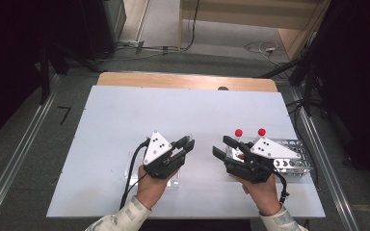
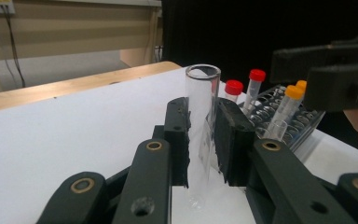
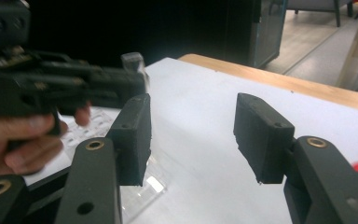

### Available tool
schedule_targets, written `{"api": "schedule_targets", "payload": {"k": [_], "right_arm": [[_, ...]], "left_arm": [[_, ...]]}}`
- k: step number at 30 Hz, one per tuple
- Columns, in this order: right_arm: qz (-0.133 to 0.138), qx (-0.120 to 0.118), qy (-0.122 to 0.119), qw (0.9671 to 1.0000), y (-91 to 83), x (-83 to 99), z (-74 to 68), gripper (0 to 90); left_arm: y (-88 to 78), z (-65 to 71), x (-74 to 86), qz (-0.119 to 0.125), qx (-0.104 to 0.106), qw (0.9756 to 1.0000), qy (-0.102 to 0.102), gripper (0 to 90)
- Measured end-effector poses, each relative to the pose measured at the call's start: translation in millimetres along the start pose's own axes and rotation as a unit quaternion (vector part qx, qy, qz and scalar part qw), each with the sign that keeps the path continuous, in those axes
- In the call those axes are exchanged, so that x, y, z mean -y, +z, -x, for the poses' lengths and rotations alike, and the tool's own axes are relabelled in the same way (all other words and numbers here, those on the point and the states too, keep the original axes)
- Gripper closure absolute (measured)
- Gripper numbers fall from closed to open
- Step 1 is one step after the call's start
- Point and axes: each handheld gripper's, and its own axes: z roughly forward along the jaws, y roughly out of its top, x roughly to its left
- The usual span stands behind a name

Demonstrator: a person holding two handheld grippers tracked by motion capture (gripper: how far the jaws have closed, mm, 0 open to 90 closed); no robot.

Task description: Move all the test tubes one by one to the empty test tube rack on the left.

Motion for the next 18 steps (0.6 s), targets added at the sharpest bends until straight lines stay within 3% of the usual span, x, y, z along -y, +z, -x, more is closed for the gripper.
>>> {"api": "schedule_targets", "payload": {"k": [9, 18], "right_arm": [[-0.006, 0.007, 0.001, 1.0000, -5.5, 8.0, 3.5, 44.6], [-0.018, 0.008, 0.000, 0.9998, -4.0, 15.6, 3.2, 42.1]], "left_arm": [[-9.2, -9.1, 3.5, -0.005, -0.028, 0.9995, 0.013, 76.7], [-14.9, -18.8, 15.2, -0.018, -0.046, 0.9988, 0.010, 76.7]]}}
